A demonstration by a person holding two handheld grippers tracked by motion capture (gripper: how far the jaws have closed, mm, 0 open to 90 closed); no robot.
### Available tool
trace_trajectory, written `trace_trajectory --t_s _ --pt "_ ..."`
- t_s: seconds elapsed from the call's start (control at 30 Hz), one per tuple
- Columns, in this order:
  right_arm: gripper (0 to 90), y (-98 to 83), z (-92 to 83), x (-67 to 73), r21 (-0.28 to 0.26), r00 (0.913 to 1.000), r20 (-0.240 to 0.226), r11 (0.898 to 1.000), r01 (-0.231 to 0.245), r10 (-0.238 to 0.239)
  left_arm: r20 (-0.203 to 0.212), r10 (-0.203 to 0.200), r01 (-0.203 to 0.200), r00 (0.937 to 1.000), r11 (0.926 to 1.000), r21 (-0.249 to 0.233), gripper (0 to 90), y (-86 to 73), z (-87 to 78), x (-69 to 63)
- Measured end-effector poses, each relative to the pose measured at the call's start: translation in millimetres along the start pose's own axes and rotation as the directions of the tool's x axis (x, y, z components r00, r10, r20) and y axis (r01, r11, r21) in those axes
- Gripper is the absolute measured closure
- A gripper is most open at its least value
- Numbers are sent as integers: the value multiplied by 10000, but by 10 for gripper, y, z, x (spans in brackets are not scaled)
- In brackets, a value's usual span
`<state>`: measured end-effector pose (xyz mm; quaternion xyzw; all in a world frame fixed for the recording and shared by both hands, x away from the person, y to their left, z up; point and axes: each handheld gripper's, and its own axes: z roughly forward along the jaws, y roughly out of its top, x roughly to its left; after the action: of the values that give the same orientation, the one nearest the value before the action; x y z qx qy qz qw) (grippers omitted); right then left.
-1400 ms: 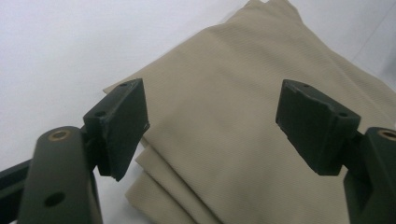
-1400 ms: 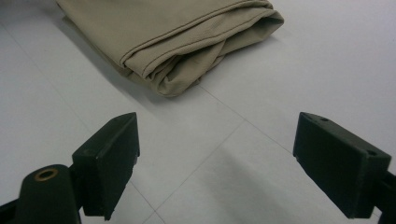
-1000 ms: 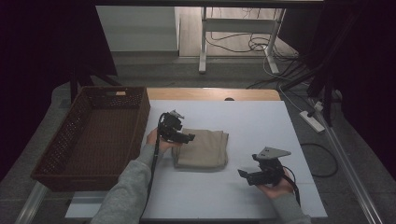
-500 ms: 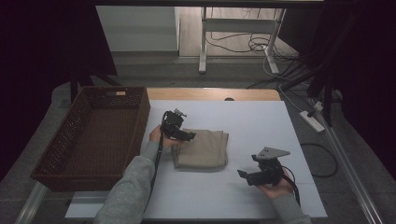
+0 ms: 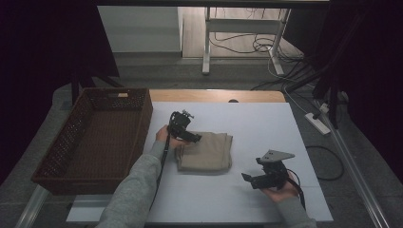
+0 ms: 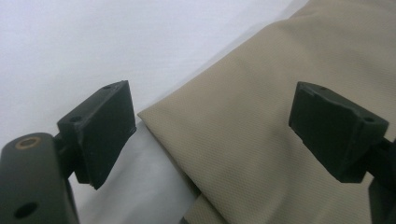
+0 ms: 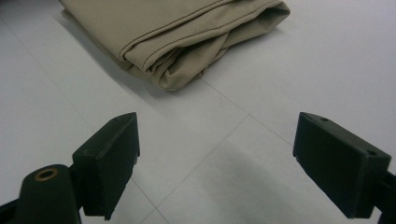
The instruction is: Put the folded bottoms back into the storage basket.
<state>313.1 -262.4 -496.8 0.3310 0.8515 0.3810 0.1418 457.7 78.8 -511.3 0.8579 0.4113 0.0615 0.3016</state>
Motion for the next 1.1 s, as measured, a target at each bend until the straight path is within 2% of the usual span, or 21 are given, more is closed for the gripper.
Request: trace_trajectory --t_s 0.1,0.2,0.37,0.7,0.8,0.87,1.1 --pt "150 -2 2 -5 31 10000 7 10000 9 -9 164 54 -56 9999 9999 136 129 -3 31 9" --pt "150 -4 3 -5 45 10000 6 10000 3 -3 323 186 -203 9993 9984 534 116 -9 88 7" --pt "150 -6 5 -3 30 10000 16 10000 -6 6 366 209 -229 9991 9982 546 108 -9 104 24" --pt "150 -8 8 0 69 10000 35 10000 9 -9 606 -39 6 9982 9985 541 75 -29 140 71" --pt "151 -9 10 -2 114 10000 39 9999 19 -19 735 -38 -3 9973 9984 562 125 -30 122 51" --pt "151 -9 9 -1 94 10000 43 10000 24 -24 913 52 -105 9958 9983 581 227 -35 103 24" --pt "152 -8 6 5 104 10000 72 9999 25 -25 1518 180 -256 9882 9985 482 332 -124 50 -75"
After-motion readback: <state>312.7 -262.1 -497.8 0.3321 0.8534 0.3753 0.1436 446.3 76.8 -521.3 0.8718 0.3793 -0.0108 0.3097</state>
